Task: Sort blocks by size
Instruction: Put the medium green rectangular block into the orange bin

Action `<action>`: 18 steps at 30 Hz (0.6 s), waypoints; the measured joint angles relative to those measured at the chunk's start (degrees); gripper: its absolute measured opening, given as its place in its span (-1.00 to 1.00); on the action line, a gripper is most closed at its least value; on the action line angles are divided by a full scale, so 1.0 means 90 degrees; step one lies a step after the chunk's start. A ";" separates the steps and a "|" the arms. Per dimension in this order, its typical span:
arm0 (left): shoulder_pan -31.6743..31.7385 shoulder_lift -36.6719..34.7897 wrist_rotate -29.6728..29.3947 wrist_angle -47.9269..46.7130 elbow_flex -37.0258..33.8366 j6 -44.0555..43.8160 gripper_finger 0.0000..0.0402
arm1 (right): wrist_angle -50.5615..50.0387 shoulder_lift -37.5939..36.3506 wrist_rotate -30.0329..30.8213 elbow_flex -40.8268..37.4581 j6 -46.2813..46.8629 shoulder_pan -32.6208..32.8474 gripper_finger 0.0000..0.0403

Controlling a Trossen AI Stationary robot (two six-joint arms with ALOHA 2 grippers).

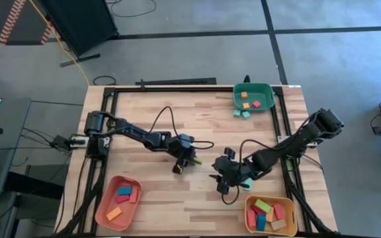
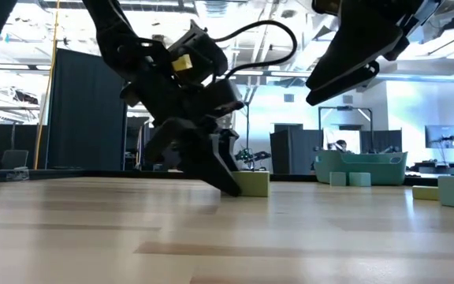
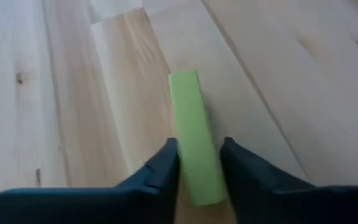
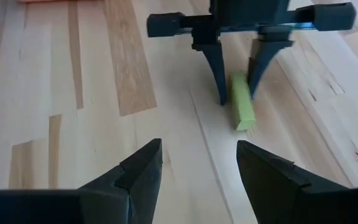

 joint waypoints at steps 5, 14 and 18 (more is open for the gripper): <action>-0.0009 -0.0060 -0.0001 -0.0132 0.0003 0.0088 -0.77 | -0.0029 0.0000 0.0000 0.0000 -0.0099 -0.0002 0.16; -0.0073 -0.0946 -0.0118 -0.1239 -0.0006 0.0212 -0.77 | -0.0130 0.0000 0.0000 0.0000 -0.0121 0.0022 0.16; -0.0299 -0.1894 -0.0147 -0.2660 -0.0005 0.0179 -0.77 | -0.0156 0.0002 0.0000 0.0000 -0.0136 0.0022 0.16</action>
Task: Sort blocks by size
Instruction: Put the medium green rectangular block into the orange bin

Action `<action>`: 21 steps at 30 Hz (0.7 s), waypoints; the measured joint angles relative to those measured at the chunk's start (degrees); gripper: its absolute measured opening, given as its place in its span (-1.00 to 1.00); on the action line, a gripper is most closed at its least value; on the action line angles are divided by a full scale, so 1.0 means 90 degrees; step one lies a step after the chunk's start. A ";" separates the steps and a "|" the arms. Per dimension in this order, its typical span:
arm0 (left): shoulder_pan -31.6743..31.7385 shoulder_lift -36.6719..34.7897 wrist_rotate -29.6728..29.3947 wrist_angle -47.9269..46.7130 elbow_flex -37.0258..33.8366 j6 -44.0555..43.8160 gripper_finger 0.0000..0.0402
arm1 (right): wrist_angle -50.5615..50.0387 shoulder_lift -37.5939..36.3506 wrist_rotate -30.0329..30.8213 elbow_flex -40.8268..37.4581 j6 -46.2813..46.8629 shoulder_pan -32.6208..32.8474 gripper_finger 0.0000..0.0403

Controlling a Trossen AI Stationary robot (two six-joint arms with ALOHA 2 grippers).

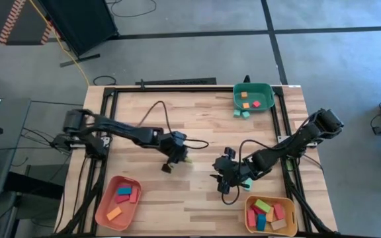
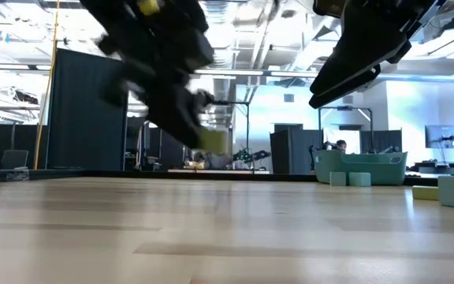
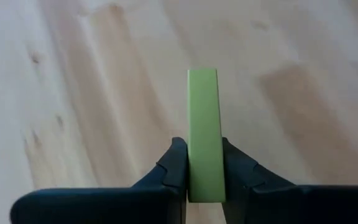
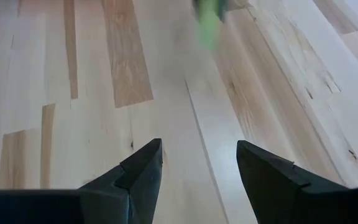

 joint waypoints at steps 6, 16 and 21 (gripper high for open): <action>-0.0774 -0.1658 0.0006 -0.2069 0.0000 -0.0559 -0.77 | -0.0005 0.0000 0.0000 0.0000 -0.0137 0.0000 0.16; -0.2421 -0.2958 -0.0320 -0.4705 -0.0080 -0.3051 -0.77 | 0.0014 0.0000 0.0003 0.0000 -0.0323 0.0000 0.16; -0.3301 -0.2954 -0.0298 -0.5104 -0.0509 -0.4313 -0.75 | 0.0016 0.0000 0.0007 0.0000 -0.0323 0.0000 0.16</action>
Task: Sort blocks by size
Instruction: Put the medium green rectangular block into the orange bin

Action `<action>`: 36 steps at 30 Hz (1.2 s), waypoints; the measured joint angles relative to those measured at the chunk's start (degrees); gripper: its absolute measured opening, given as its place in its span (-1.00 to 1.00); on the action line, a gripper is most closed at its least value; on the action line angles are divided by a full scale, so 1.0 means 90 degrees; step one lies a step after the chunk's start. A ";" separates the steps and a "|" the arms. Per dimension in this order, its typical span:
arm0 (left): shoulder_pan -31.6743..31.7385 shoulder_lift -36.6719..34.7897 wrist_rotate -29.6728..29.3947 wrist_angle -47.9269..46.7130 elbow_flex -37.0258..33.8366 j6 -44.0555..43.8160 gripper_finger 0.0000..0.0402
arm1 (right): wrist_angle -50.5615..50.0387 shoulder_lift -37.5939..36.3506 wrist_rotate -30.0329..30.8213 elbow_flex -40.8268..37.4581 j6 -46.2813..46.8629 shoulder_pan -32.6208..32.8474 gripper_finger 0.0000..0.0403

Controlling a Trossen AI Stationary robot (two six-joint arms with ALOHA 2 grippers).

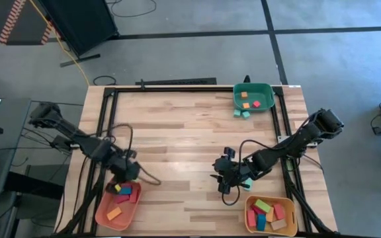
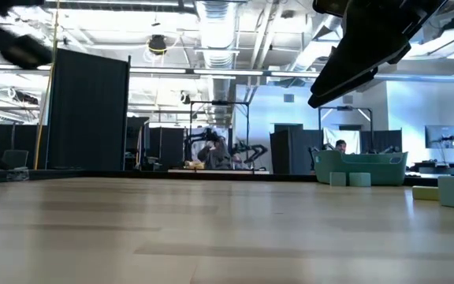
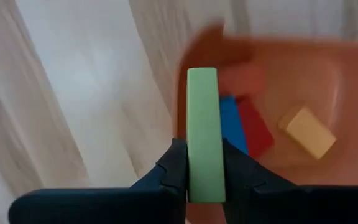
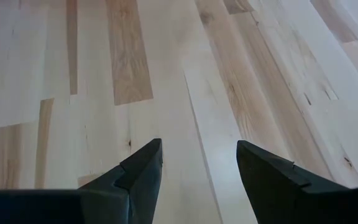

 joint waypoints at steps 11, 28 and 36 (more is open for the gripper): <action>-0.1075 0.0000 0.0149 0.0362 -0.0849 -0.2016 -0.70 | 0.0000 0.0002 0.0002 0.0000 0.0000 0.0000 0.16; -0.1187 -0.0023 0.0107 0.0781 -0.0882 -0.2189 -0.08 | -0.0036 0.0002 0.0002 0.0000 0.0001 0.0000 0.16; -0.1115 -0.0318 -0.0610 0.0786 -0.0378 -0.1549 -0.08 | -0.0494 0.0001 0.0002 0.0000 0.0261 0.0000 0.16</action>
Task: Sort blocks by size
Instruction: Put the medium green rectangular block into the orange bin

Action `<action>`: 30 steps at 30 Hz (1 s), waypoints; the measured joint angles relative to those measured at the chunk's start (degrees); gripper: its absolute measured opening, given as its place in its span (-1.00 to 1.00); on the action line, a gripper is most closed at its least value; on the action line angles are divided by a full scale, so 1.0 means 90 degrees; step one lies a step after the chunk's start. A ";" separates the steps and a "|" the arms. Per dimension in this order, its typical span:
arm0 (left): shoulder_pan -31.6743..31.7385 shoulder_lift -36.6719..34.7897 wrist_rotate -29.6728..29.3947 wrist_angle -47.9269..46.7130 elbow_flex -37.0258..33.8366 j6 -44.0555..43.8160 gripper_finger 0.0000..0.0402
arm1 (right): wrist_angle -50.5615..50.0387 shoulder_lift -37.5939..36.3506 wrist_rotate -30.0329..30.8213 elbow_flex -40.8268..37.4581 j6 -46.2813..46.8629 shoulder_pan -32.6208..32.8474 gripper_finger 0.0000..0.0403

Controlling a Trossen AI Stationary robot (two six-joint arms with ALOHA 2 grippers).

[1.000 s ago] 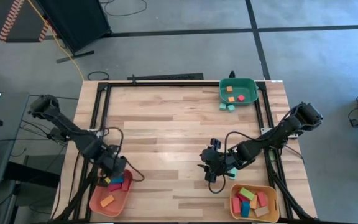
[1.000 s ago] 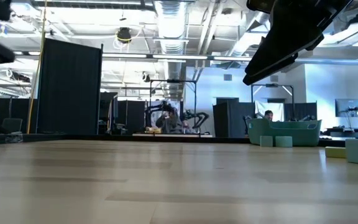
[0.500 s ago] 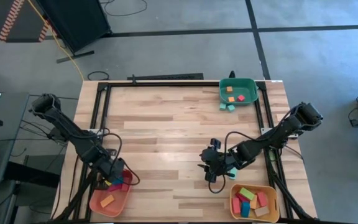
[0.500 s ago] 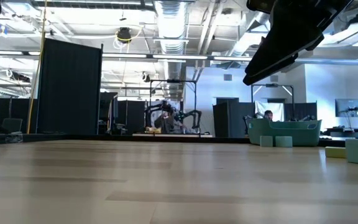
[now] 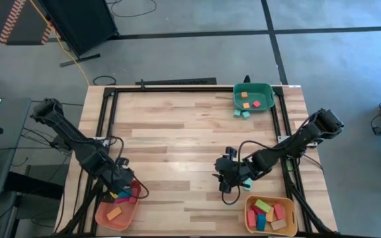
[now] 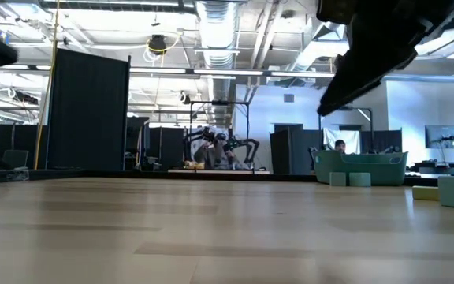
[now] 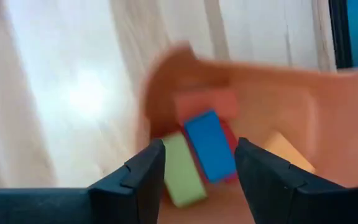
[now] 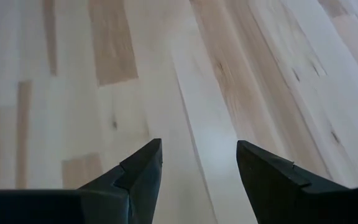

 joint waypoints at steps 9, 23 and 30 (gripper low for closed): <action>0.0718 -0.0134 -0.1650 0.0427 0.0234 0.1985 -0.08 | -0.1685 -0.0421 -0.0002 0.0000 0.1321 0.0000 0.16; 0.2524 -0.0134 -0.2077 0.2446 -0.0105 0.4350 -0.07 | -0.5420 -0.1131 -0.1254 0.0000 0.4825 0.0336 0.16; 0.3220 0.0114 -0.1641 0.3493 -0.0487 0.4776 -0.07 | -0.5862 -0.1075 -0.1680 -0.0112 0.4974 0.0492 0.16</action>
